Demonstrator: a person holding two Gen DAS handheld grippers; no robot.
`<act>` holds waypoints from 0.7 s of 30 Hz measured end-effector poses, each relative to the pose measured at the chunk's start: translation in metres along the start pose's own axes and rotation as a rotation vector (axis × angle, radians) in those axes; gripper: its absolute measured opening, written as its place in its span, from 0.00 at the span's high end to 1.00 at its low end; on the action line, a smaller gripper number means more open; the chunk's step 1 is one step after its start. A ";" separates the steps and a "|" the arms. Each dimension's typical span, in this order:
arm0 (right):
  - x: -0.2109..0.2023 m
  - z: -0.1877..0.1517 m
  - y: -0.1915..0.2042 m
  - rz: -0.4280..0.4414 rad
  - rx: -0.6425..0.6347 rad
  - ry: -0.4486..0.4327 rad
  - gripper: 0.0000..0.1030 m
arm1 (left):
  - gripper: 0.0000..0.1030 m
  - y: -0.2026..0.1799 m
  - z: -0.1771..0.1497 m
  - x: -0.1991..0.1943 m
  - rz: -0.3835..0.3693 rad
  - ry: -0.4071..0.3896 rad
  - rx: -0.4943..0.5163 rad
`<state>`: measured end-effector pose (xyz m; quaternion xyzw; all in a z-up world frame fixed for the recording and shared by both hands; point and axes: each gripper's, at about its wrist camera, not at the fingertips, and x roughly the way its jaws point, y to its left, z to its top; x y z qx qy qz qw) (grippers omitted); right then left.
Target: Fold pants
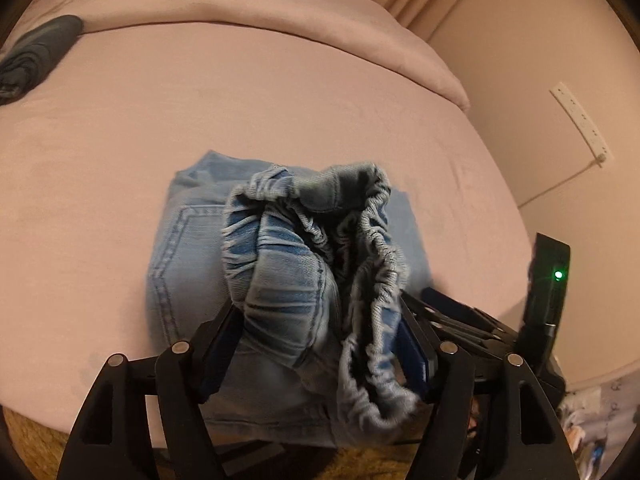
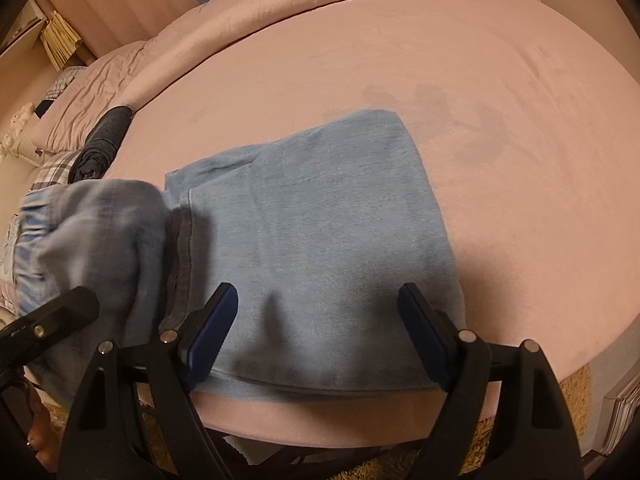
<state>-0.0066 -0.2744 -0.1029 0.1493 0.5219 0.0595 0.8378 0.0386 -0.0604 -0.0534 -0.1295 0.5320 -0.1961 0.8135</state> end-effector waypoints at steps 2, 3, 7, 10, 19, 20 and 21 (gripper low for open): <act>-0.003 -0.001 -0.001 0.005 0.001 -0.009 0.19 | 0.29 -0.004 -0.002 -0.001 0.004 -0.005 0.017; -0.005 -0.001 -0.002 0.009 0.004 -0.014 0.19 | 0.29 -0.005 -0.001 -0.002 -0.010 -0.012 0.018; -0.006 -0.001 -0.003 0.019 0.017 -0.017 0.19 | 0.26 0.002 -0.001 -0.008 -0.143 0.002 -0.038; -0.005 -0.001 -0.002 -0.054 0.007 -0.020 0.19 | 0.26 0.007 -0.001 -0.016 -0.103 -0.026 -0.047; -0.032 0.006 -0.024 -0.044 0.079 -0.096 0.14 | 0.26 0.063 -0.004 -0.042 0.090 -0.118 -0.116; -0.037 0.007 -0.027 -0.028 0.099 -0.114 0.09 | 0.26 0.071 -0.004 -0.040 0.130 -0.116 -0.133; -0.042 0.009 -0.031 0.000 0.123 -0.127 0.07 | 0.26 0.078 -0.006 -0.038 0.160 -0.110 -0.149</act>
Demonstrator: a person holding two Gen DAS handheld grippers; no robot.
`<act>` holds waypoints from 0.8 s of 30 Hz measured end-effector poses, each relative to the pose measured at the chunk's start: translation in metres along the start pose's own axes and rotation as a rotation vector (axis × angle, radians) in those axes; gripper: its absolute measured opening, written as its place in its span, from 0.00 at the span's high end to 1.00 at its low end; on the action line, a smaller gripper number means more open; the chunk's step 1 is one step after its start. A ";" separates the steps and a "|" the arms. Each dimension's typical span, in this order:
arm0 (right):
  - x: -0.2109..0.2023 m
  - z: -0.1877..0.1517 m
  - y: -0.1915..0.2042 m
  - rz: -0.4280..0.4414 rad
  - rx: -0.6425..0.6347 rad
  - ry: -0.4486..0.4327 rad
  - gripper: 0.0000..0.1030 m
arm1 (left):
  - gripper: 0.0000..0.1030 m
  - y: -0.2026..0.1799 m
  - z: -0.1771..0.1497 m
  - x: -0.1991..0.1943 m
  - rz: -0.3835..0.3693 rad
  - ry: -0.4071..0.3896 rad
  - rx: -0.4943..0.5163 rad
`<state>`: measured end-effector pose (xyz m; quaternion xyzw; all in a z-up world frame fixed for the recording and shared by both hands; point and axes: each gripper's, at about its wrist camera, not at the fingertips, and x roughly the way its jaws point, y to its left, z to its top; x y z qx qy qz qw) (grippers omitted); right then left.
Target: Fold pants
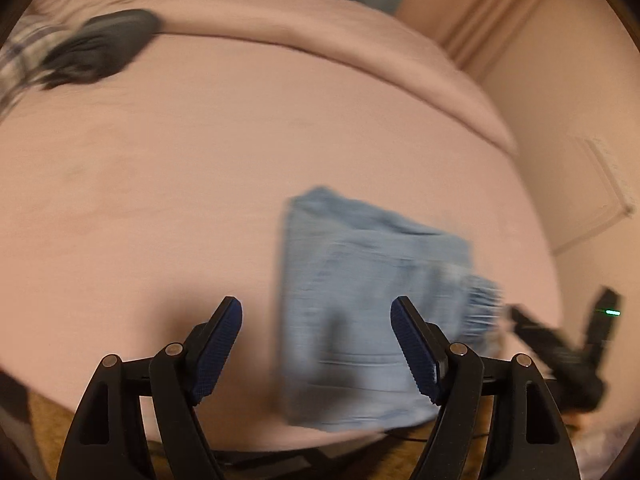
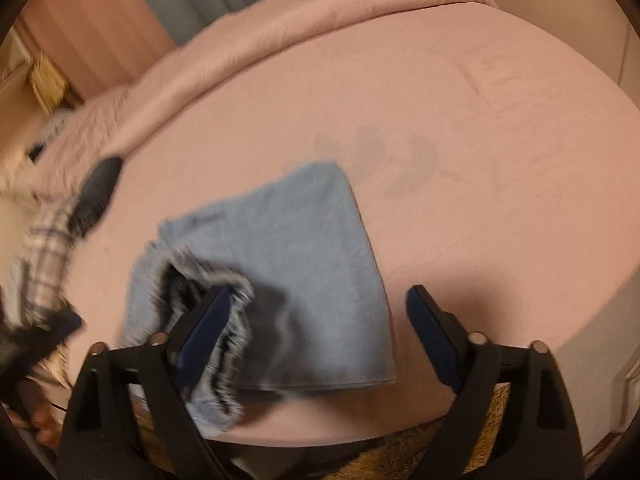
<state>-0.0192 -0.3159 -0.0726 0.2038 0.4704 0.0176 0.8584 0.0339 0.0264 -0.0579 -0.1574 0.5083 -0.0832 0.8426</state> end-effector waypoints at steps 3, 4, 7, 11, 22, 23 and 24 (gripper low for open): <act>-0.001 0.002 0.002 0.075 0.025 0.014 0.03 | 0.26 0.017 -0.003 0.011 0.029 0.034 -0.036; 0.001 0.001 0.007 0.100 0.022 0.031 0.03 | 0.26 0.020 -0.005 0.015 0.032 0.047 -0.041; 0.015 -0.001 0.020 0.190 0.012 0.098 0.03 | 0.26 0.021 -0.012 0.026 0.057 0.080 -0.031; 0.031 -0.010 0.046 0.211 -0.059 0.150 0.03 | 0.26 0.018 -0.019 0.033 0.086 0.095 -0.007; 0.074 -0.026 0.073 0.135 -0.157 0.227 0.30 | 0.26 0.017 -0.024 0.031 0.074 0.085 0.018; 0.076 -0.025 0.075 0.146 -0.165 0.222 0.44 | 0.26 0.018 -0.023 0.031 0.075 0.084 0.013; 0.078 -0.024 0.077 0.129 -0.169 0.224 0.47 | 0.26 0.018 -0.022 0.032 0.076 0.085 0.007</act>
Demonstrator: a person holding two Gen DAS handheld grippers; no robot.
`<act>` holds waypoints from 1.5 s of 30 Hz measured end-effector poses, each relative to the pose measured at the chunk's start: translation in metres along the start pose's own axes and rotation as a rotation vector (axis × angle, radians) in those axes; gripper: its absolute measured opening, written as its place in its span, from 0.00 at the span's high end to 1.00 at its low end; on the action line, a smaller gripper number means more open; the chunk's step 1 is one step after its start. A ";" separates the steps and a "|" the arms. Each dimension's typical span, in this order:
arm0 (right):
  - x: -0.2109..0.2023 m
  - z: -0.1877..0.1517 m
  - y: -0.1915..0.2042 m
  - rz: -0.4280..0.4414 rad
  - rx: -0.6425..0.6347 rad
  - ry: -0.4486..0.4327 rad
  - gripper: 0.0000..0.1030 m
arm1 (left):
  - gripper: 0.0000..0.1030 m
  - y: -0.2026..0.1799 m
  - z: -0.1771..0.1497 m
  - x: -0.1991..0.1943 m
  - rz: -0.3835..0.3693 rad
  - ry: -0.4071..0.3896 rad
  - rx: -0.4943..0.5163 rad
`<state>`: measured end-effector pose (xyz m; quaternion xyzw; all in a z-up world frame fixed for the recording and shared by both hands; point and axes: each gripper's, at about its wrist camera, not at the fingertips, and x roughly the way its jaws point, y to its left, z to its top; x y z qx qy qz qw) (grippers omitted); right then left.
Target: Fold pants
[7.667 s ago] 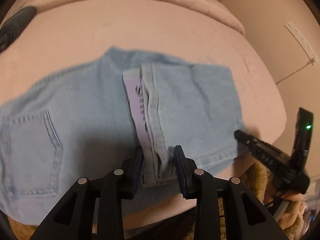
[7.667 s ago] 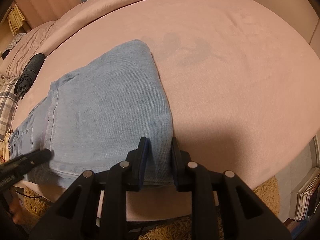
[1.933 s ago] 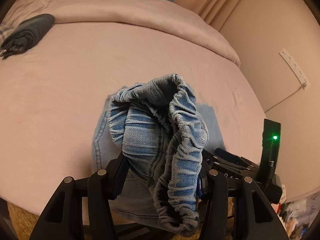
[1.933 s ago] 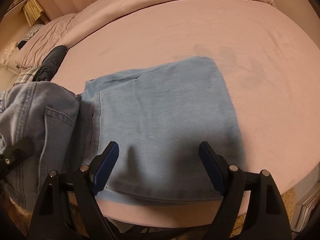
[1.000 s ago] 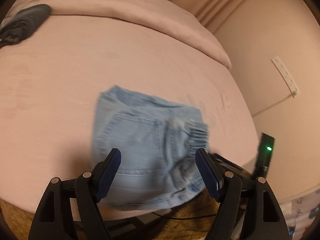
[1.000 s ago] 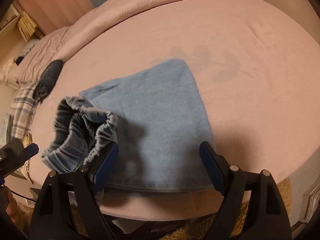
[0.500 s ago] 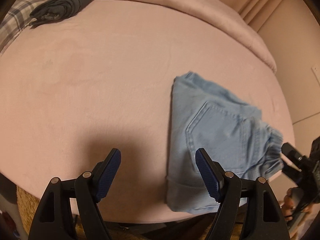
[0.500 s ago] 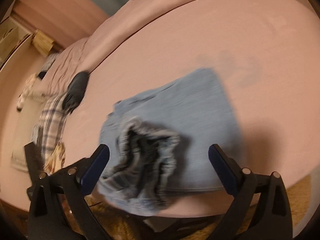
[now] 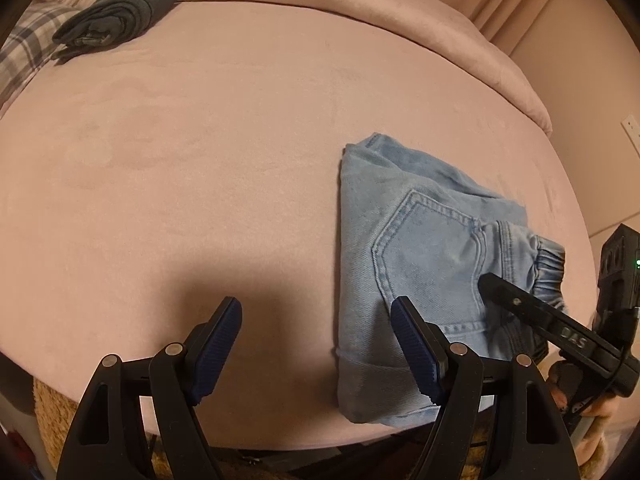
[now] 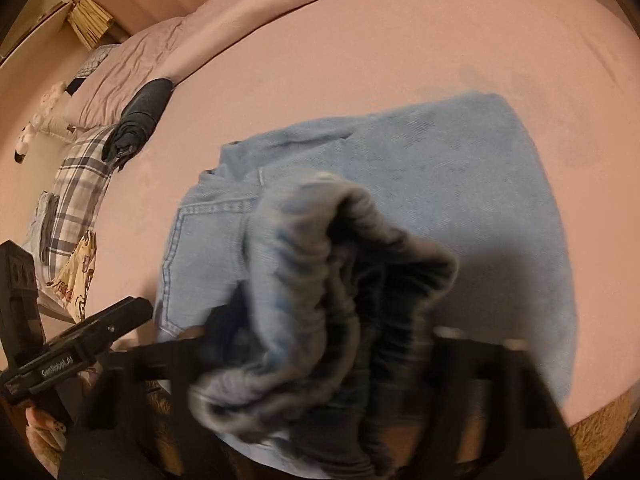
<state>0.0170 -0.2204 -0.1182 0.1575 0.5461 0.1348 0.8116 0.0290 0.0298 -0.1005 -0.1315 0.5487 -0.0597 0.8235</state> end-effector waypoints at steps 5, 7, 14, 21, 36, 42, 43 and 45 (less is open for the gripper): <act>-0.011 0.008 0.011 -0.029 -0.042 -0.039 0.60 | 0.26 0.005 0.003 -0.006 -0.010 -0.017 -0.023; -0.027 0.018 0.012 -0.004 -0.050 -0.083 0.61 | 0.26 0.006 0.004 -0.010 -0.015 -0.028 -0.038; -0.096 0.050 0.018 -0.008 -0.114 -0.303 0.63 | 0.26 0.001 0.005 -0.005 -0.016 -0.020 -0.030; -0.083 0.053 -0.043 -0.113 0.002 -0.262 0.63 | 0.26 -0.010 -0.002 0.013 -0.013 0.039 0.014; -0.035 0.039 -0.083 -0.230 0.049 -0.133 0.58 | 0.26 -0.024 -0.014 0.038 0.054 0.065 0.129; -0.038 0.037 -0.073 -0.250 0.053 -0.136 0.58 | 0.26 -0.021 -0.020 0.034 0.056 0.050 0.139; -0.041 0.036 -0.070 -0.254 0.054 -0.145 0.59 | 0.26 -0.021 -0.021 0.033 0.053 0.051 0.140; -0.049 0.035 -0.063 -0.255 0.050 -0.168 0.59 | 0.26 -0.018 -0.021 0.030 0.042 0.055 0.132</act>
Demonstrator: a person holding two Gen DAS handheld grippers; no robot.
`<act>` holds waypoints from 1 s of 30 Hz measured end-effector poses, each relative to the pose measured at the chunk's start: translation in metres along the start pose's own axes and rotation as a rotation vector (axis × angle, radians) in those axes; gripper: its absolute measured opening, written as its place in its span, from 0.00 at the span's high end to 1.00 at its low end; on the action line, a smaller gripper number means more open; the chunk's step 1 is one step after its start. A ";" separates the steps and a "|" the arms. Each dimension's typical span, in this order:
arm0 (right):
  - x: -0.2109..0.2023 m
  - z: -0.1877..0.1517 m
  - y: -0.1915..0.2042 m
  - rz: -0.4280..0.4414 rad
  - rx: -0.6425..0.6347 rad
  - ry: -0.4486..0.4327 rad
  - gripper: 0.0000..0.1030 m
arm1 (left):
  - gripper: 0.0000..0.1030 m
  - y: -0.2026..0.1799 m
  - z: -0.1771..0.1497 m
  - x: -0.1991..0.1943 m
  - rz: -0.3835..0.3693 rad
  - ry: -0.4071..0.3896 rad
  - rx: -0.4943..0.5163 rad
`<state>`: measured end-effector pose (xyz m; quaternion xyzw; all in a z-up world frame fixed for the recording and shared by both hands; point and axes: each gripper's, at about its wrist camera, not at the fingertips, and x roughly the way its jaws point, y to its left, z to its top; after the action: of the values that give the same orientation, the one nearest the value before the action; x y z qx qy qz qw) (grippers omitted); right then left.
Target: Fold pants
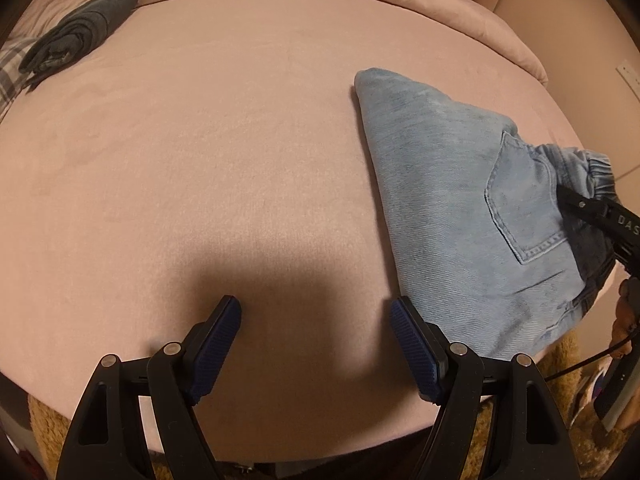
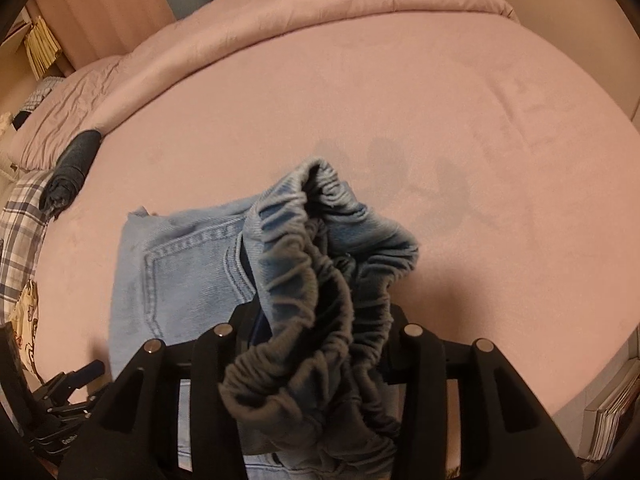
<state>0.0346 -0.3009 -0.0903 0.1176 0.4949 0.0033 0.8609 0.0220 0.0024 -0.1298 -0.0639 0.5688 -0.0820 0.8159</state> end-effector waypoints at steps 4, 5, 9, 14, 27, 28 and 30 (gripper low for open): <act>-0.014 0.004 0.002 0.016 -0.017 -0.045 0.59 | 0.26 0.006 0.006 -0.014 -0.105 -0.042 -0.061; -0.012 0.005 0.001 0.015 -0.019 -0.040 0.59 | 0.26 0.007 0.007 -0.017 -0.142 -0.053 -0.068; 0.016 -0.003 -0.003 -0.042 -0.017 0.039 0.57 | 0.26 0.002 0.007 -0.006 -0.149 -0.010 -0.047; 0.016 -0.003 -0.002 -0.057 -0.027 0.028 0.53 | 0.26 0.005 0.001 0.002 -0.149 -0.008 -0.048; 0.010 -0.006 -0.005 -0.059 -0.012 0.034 0.49 | 0.27 0.002 -0.010 -0.001 -0.114 0.020 -0.011; 0.009 -0.006 -0.005 -0.060 -0.012 0.033 0.48 | 0.27 0.002 -0.012 -0.002 -0.114 0.025 -0.006; 0.008 -0.005 -0.002 -0.060 -0.015 0.031 0.48 | 0.27 0.002 -0.015 -0.003 -0.111 0.033 0.008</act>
<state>0.0344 -0.3013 -0.0999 0.0961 0.5115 -0.0168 0.8537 0.0068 0.0050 -0.1326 -0.0905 0.5775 -0.1304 0.8008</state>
